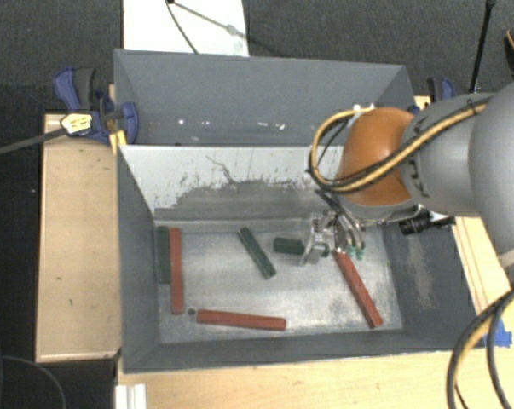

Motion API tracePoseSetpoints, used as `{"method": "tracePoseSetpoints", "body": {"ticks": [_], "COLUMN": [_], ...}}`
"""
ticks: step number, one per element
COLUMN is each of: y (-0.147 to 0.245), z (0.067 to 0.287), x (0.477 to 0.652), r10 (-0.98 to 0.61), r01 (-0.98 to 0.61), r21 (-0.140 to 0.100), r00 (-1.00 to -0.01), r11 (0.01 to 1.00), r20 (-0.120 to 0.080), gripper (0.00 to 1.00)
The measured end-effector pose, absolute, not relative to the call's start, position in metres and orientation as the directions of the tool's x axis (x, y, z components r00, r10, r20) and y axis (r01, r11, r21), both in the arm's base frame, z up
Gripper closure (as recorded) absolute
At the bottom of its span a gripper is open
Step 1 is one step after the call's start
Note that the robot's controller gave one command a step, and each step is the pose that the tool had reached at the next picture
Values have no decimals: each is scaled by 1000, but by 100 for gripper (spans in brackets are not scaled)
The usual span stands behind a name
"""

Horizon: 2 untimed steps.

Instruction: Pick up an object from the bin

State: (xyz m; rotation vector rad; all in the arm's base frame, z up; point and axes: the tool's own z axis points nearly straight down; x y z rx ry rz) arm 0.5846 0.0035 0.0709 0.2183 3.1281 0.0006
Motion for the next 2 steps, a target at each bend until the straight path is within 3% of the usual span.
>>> {"method": "tracePoseSetpoints", "body": {"ticks": [1, 2], "y": [49, 40], "z": [191, 293], "x": [564, 569], "r10": [-117, -536], "r01": [-117, -536], "r21": [1, -5], "r00": [-993, -844], "r11": [993, 844], "r20": [-10, -9], "gripper": [100, 100]}}
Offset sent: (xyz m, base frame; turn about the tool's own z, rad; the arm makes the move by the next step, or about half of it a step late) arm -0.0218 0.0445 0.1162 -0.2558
